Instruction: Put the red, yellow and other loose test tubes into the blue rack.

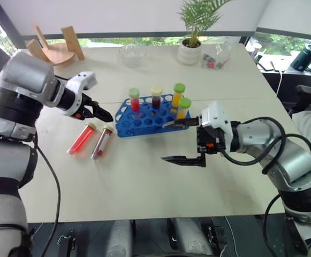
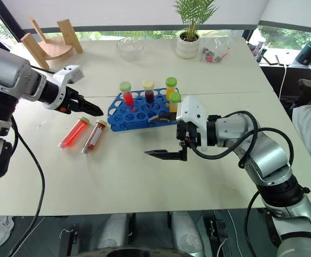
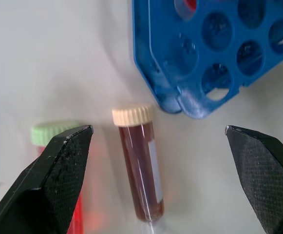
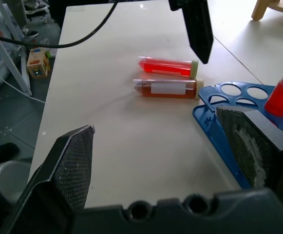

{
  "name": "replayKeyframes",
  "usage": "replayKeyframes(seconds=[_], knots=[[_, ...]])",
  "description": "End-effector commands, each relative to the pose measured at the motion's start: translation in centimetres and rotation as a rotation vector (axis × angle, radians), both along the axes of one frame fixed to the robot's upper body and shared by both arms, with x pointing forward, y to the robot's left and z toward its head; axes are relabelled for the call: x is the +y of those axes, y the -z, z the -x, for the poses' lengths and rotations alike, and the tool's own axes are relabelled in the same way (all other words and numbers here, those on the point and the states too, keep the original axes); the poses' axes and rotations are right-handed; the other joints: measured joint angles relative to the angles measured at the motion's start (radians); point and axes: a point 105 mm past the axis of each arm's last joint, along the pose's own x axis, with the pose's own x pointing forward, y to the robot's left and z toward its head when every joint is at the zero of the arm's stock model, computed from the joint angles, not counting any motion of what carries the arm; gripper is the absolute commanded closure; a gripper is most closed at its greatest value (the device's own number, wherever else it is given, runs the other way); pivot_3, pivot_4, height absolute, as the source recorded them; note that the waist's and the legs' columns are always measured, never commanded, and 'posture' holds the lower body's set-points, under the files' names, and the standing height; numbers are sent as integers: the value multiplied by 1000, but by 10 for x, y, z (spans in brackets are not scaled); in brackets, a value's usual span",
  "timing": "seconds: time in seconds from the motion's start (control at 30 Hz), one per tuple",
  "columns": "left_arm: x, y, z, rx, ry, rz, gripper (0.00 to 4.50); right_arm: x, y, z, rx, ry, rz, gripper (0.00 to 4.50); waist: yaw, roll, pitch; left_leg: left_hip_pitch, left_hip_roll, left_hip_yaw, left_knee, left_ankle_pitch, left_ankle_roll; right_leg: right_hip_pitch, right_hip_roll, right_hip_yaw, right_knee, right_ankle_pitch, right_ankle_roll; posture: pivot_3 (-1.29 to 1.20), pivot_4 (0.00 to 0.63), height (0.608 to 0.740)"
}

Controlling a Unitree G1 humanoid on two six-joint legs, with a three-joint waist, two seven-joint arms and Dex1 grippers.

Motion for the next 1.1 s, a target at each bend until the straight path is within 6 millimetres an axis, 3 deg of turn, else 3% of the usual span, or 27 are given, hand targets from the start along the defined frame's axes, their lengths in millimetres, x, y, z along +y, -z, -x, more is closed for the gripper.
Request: replayKeyframes(seconds=[0.03,0.3,0.53,0.63,0.8,0.83,0.97,1.1], knots=[[-2,5,4,20,4,-29,0,1,-7,6,-42,-16,-4,93,0,0,0,0,0,0,0,0,0,0,0,0,0,0,0,0,150,740],[-14,27,0,90,-14,-17,0,3,-5,9,-26,-6,-14,93,2,0,0,0,0,0,1,0,0,0,0,0,0,0,0,0,150,740],[-11,59,-5,133,-60,-82,0,2,-6,9,-19,20,-15,93,0,0,0,0,0,0,1,0,0,0,0,0,0,0,0,0,150,740],[-12,69,-7,133,-52,-99,866,1,-7,8,-15,29,-21,0,2,1,-1,2,0,0,1,0,0,2,0,0,1,0,0,0,150,740],[-13,83,-9,140,-48,-117,3446,1,-7,8,-10,35,-22,0,10,2,-2,3,-2,0,2,0,0,4,-2,0,1,0,0,0,150,740],[-13,84,-9,141,-48,-115,3704,1,-7,8,-8,36,-21,0,12,2,-2,3,-2,0,2,0,0,5,-2,0,1,0,0,0,150,740],[-15,72,-9,99,-5,-63,3721,-5,-4,8,7,51,-1,0,18,3,-3,4,-3,-1,2,0,0,5,-3,0,1,0,1,0,150,740],[-11,24,-11,-163,160,72,3721,-16,3,9,32,94,26,0,19,2,-2,2,-2,-1,2,0,0,2,-2,0,1,0,1,0,150,740]])
